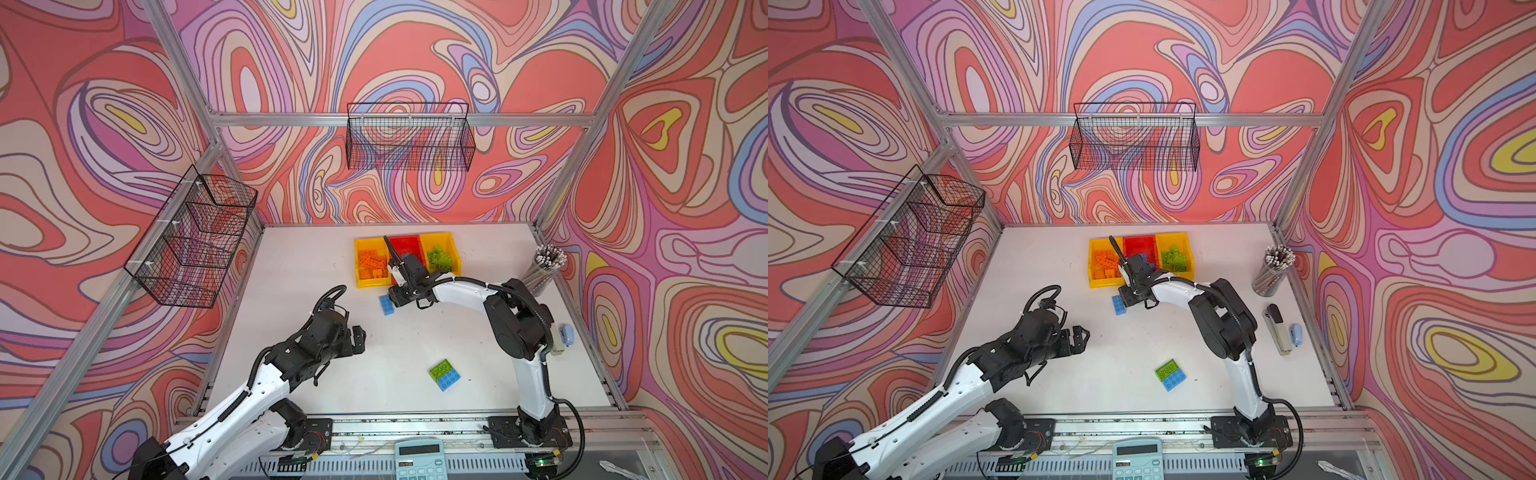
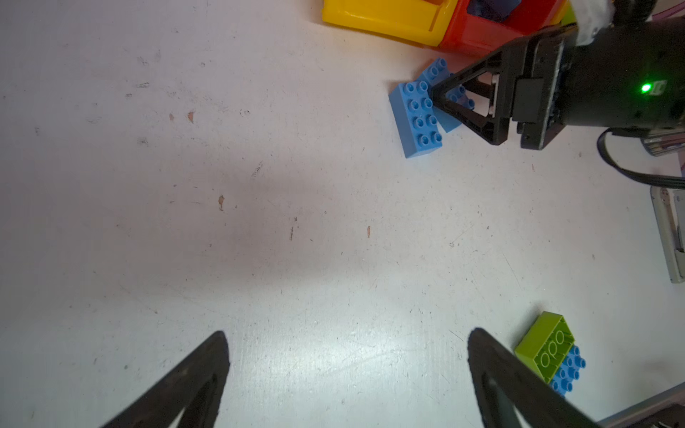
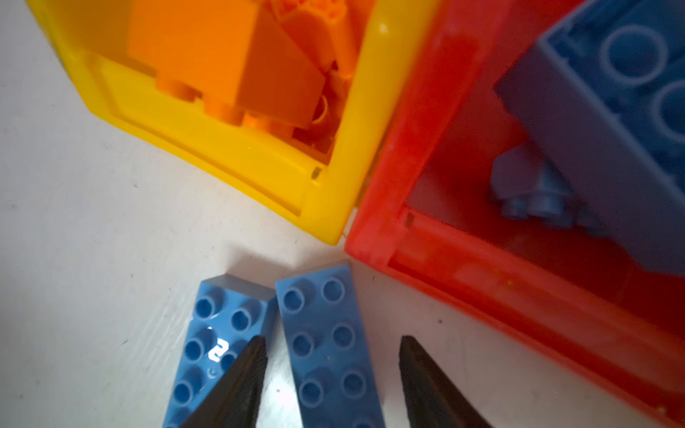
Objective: Sort the legos into containers by color
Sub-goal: Pick up the lego from the center of the table.
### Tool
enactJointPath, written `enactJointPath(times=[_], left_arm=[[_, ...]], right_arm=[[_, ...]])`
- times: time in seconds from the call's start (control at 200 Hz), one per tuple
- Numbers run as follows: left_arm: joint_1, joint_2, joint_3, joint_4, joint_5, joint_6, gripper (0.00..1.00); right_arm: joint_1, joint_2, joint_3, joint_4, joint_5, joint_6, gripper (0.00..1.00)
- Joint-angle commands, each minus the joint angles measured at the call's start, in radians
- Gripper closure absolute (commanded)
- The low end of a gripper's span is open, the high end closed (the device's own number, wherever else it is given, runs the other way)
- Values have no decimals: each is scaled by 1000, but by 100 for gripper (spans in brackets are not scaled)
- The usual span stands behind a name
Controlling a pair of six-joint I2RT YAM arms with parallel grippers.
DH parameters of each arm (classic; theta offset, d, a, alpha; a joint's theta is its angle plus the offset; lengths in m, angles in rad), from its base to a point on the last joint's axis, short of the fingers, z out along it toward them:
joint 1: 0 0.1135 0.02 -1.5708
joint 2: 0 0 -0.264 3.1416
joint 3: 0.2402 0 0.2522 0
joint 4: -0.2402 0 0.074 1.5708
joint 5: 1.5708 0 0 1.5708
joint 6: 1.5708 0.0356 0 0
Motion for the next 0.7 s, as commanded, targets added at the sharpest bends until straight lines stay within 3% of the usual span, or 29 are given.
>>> enactJointPath(times=[0.0, 0.095, 0.245, 0.361, 0.526, 0.696], left_arm=[[7, -24, -9, -36, -34, -5, 0], [7, -27, -18, -27, -33, -2, 0], [7, -11, -18, -17, -31, 7, 0], [7, 1, -14, -10, -29, 8, 0], [8, 49, 21, -7, -32, 15, 0], [9, 149, 69, 41, 9, 33, 0]], right_arm=[[3, 25, 15, -40, 9, -14, 44], [2, 28, 14, -50, 12, -13, 46], [11, 10, -7, -55, 22, -4, 63], [23, -74, -47, -42, 11, 21, 70], [21, -207, -41, -72, 95, 54, 71], [-17, -172, 113, -169, 195, 42, 69]])
